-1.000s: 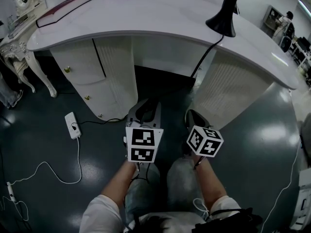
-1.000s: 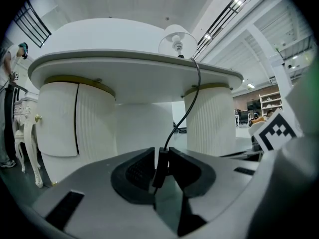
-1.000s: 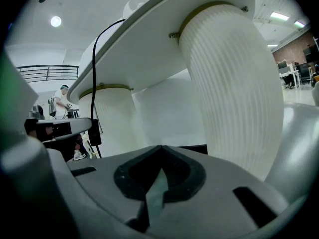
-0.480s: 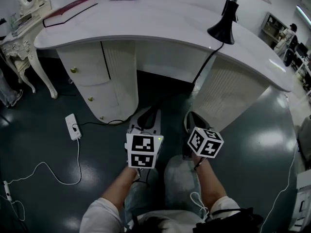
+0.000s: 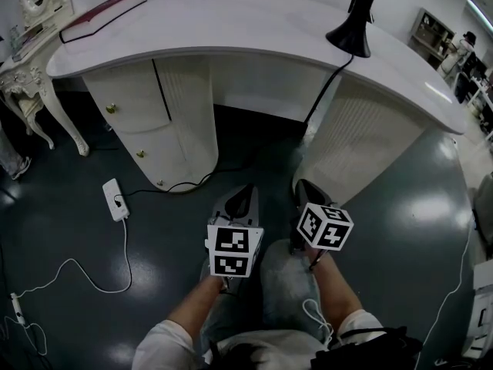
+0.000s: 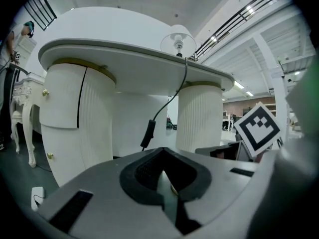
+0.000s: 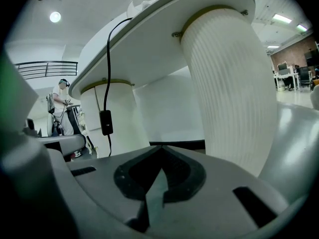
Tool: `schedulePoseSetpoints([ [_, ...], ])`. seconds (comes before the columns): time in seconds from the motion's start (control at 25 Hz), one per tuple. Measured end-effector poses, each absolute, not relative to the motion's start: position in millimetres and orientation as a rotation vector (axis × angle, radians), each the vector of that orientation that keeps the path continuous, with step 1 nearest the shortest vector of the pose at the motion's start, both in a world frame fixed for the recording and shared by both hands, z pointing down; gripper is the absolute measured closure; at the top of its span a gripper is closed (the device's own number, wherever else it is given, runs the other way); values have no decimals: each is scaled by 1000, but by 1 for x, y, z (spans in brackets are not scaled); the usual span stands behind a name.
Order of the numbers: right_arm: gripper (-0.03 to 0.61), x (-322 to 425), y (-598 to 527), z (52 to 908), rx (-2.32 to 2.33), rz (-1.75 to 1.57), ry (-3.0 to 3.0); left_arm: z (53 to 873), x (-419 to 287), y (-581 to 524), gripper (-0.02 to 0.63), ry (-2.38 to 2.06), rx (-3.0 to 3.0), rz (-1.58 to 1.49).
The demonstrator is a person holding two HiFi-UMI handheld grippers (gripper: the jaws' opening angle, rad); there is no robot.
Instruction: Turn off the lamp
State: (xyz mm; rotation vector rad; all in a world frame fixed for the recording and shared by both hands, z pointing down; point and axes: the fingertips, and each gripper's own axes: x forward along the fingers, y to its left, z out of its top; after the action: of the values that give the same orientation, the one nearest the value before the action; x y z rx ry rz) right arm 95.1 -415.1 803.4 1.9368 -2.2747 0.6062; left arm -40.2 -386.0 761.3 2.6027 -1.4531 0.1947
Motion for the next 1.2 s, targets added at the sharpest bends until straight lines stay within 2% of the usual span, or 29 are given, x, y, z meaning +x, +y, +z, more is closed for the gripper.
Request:
schedulePoseSetpoints([
  [0.4, 580, 116, -423, 820, 1883, 666, -2298, 809, -18, -401, 604, -1421, 2488, 232],
  [0.6, 580, 127, -417, 764, 1809, 429, -2270, 786, -2, -391, 604, -1373, 2409, 323],
  [0.72, 580, 130, -410, 712, 1793, 399, -2276, 740, 4, -379, 604, -1347, 2405, 356],
  [0.92, 580, 125, -389, 620, 1812, 572, -2248, 625, -8, -368, 604, -1402, 2388, 275],
  [1.2, 580, 109, -354, 477, 1789, 656, -2226, 467, -30, -353, 604, -1451, 2322, 265],
])
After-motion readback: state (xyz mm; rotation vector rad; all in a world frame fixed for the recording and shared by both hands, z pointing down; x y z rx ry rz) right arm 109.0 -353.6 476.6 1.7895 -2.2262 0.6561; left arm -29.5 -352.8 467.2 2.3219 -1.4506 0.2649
